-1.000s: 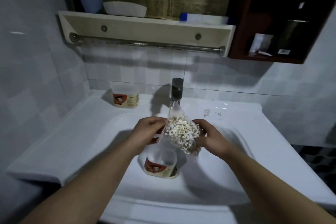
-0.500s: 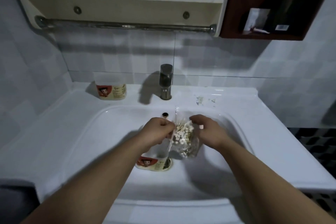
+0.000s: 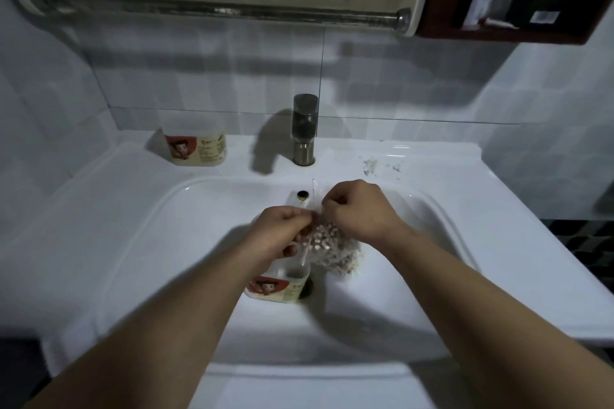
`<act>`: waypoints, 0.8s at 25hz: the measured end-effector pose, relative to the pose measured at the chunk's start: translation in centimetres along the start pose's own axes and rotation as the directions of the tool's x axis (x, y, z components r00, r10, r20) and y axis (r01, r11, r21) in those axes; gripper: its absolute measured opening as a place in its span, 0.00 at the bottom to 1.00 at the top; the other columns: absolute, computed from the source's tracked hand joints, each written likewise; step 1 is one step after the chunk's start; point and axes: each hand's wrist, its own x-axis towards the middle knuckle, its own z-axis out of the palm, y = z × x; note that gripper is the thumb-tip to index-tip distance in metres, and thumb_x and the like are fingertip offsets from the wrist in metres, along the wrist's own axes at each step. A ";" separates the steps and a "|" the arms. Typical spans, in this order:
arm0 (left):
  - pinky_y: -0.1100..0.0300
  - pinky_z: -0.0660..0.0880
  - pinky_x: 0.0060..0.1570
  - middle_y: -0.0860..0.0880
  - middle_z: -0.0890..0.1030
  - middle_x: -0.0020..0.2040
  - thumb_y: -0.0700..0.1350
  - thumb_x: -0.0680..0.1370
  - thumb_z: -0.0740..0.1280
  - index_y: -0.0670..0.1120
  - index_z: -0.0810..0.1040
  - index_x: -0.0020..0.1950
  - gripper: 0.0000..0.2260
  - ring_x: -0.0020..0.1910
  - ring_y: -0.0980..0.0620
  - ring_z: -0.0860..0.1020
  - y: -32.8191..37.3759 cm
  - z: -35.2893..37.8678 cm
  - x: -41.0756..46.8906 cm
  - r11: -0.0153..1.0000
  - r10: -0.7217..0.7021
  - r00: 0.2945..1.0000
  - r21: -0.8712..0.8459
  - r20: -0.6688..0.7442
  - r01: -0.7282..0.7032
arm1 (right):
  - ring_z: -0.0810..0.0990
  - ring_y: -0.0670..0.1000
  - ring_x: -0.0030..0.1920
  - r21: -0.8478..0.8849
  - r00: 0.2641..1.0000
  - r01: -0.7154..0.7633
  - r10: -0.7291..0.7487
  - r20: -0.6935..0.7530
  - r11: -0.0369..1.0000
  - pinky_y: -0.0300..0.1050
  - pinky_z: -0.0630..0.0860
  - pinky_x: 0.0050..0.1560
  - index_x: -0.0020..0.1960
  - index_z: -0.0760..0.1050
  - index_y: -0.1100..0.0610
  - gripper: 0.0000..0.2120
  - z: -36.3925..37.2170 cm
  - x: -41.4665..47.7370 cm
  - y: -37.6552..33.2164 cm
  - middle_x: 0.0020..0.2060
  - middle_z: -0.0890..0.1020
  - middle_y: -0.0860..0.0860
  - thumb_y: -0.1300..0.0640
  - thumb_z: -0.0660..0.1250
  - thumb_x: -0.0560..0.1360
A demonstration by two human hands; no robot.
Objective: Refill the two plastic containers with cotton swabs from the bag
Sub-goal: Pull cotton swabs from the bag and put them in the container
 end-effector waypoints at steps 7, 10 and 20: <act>0.63 0.67 0.30 0.52 0.75 0.30 0.45 0.80 0.70 0.47 0.82 0.41 0.09 0.29 0.57 0.70 0.7 -0.5 -0.5 1.000 -0.009 0.998 0.011 0.063 0.009 | 0.81 0.41 0.41 0.065 0.998 0.033 -0.029 -0.056 0.997 0.34 0.72 0.39 0.44 0.85 0.50 0.08 1.4 -0.5 0.5 0.38 0.84 0.44 0.52 0.68 0.75; 0.64 0.67 0.29 0.52 0.75 0.31 0.44 0.81 0.68 0.47 0.81 0.41 0.10 0.29 0.58 0.71 0.8 -0.5 -0.5 1.000 -0.013 0.997 0.020 0.073 0.012 | 0.81 0.41 0.43 0.091 0.999 0.025 -0.021 -0.049 0.996 0.34 0.74 0.42 0.45 0.85 0.51 0.08 1.1 -0.5 0.7 0.40 0.85 0.44 0.53 0.67 0.76; 0.66 0.65 0.26 0.52 0.76 0.32 0.43 0.81 0.68 0.47 0.79 0.37 0.12 0.28 0.58 0.70 0.9 -0.3 -0.2 0.997 -0.076 0.995 0.017 0.070 0.075 | 0.81 0.40 0.42 0.115 0.999 0.037 -0.034 -0.029 0.993 0.34 0.75 0.42 0.42 0.83 0.49 0.07 1.0 -0.5 1.1 0.38 0.85 0.43 0.54 0.67 0.75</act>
